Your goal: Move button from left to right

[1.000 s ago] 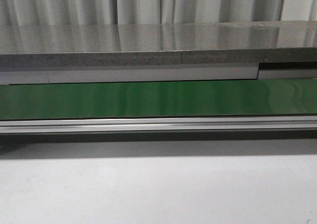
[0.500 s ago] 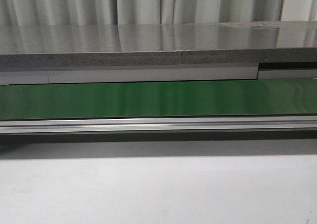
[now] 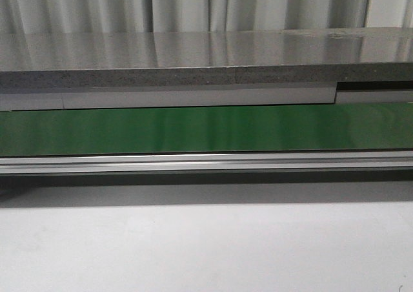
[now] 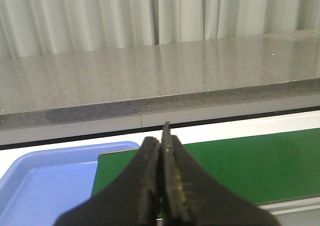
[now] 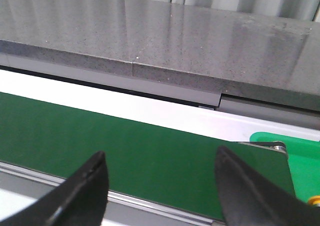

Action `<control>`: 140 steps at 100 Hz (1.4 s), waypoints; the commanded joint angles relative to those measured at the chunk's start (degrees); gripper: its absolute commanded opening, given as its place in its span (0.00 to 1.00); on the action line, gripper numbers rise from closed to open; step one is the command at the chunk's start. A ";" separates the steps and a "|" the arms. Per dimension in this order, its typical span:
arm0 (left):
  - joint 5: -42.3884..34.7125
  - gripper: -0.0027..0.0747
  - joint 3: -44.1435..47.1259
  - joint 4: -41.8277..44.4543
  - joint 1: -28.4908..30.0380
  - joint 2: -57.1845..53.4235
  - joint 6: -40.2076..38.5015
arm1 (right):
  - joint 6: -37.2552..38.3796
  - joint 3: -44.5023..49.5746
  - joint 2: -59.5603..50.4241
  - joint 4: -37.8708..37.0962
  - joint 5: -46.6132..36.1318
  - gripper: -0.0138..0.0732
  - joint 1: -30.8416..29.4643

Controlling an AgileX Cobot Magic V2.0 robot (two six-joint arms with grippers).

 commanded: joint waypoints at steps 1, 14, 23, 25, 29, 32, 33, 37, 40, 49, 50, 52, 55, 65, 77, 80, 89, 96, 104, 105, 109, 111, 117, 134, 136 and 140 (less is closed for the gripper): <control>-4.95 0.01 -1.57 -0.70 -0.56 0.59 -0.29 | -0.61 0.19 -2.43 0.81 -3.70 0.69 -0.05; -4.95 0.01 -1.57 -0.70 -0.56 0.59 -0.29 | -0.61 1.04 -3.86 0.81 -3.77 0.69 -0.05; -4.95 0.01 -1.57 -0.70 -0.56 0.59 -0.29 | -0.61 1.04 -3.86 0.81 -3.77 0.60 -0.05; -4.95 0.01 -1.57 -0.70 -0.56 0.59 -0.29 | -0.61 1.04 -3.86 0.81 -3.83 0.57 -0.05; -4.95 0.01 -1.57 -0.70 -0.56 0.59 -0.29 | -0.61 1.04 -3.86 0.81 -3.83 0.49 -0.05; -4.95 0.01 -1.57 -0.70 -0.56 0.59 -0.29 | -0.61 1.04 -3.86 0.81 -3.83 0.44 -0.05; -4.95 0.01 -1.57 -0.70 -0.56 0.59 -0.29 | -0.61 1.04 -3.86 0.81 -3.83 0.42 -0.05; -4.95 0.01 -1.57 -0.70 -0.56 0.59 -0.29 | -0.61 1.04 -3.86 0.81 -3.88 0.34 -0.05; -4.95 0.01 -1.57 -0.70 -0.56 0.59 -0.29 | -0.61 1.04 -3.86 0.81 -3.88 0.28 -0.05; -4.95 0.01 -1.57 -0.70 -0.56 0.59 -0.29 | -0.61 1.04 -3.86 0.81 -3.90 0.11 -0.05; -4.95 0.01 -1.57 -0.70 -0.56 0.59 -0.29 | -0.61 1.04 -3.86 0.81 -3.90 0.08 -0.05; -4.95 0.01 -1.57 -0.70 -0.56 0.59 -0.29 | -0.61 1.04 -3.86 0.81 -3.90 0.07 -0.05; -4.95 0.01 -1.57 -0.70 -0.56 0.59 -0.29 | -0.61 1.04 -3.86 0.81 -3.90 0.09 -0.05; -4.95 0.01 -1.57 -0.70 -0.56 0.59 -0.29 | -0.61 1.04 -3.86 0.81 -3.90 0.08 -0.05; -4.95 0.01 -1.57 -0.70 -0.56 0.59 -0.29 | -0.61 1.04 -3.86 0.81 -3.90 0.08 -0.05; -4.95 0.01 -1.57 -0.70 -0.56 0.59 -0.29 | -0.61 1.04 -3.86 0.81 -3.90 0.08 -0.05; -4.95 0.01 -1.57 -0.70 -0.56 0.59 -0.29 | -0.61 1.04 -3.86 0.81 -3.90 0.08 -0.05; -4.95 0.01 -1.57 -0.70 -0.56 0.59 -0.29 | -0.61 1.04 -3.86 0.81 -3.90 0.08 -0.05; -4.95 0.01 -1.57 -0.70 -0.56 0.59 -0.29 | -0.61 1.04 -3.86 0.81 -3.90 0.08 -0.05; -4.95 0.01 -1.57 -0.70 -0.56 0.59 -0.29 | -0.61 1.04 -3.86 0.81 -3.90 0.08 -0.05; -4.95 0.01 -1.57 -0.70 -0.56 0.59 -0.29 | -0.61 1.04 -3.86 0.81 -3.90 0.08 -0.05; -4.95 0.01 -1.57 -0.70 -0.56 0.59 -0.29 | -0.61 1.04 -3.86 0.81 -3.90 0.08 -0.05; -4.95 0.01 -1.57 -0.70 -0.56 0.59 -0.29 | -0.61 1.04 -3.86 0.75 -3.90 0.08 -0.05; -4.95 0.01 -1.57 -0.70 -0.56 0.59 -0.29 | -0.61 1.04 -3.86 0.75 -3.90 0.08 -0.05; -4.95 0.01 -1.57 -0.70 -0.56 0.59 -0.29 | -0.61 1.04 -3.86 0.75 -3.95 0.08 -0.05; -4.95 0.01 -1.57 -0.70 -0.56 0.59 -0.29 | -0.61 1.27 -3.86 0.68 -4.38 0.08 -0.05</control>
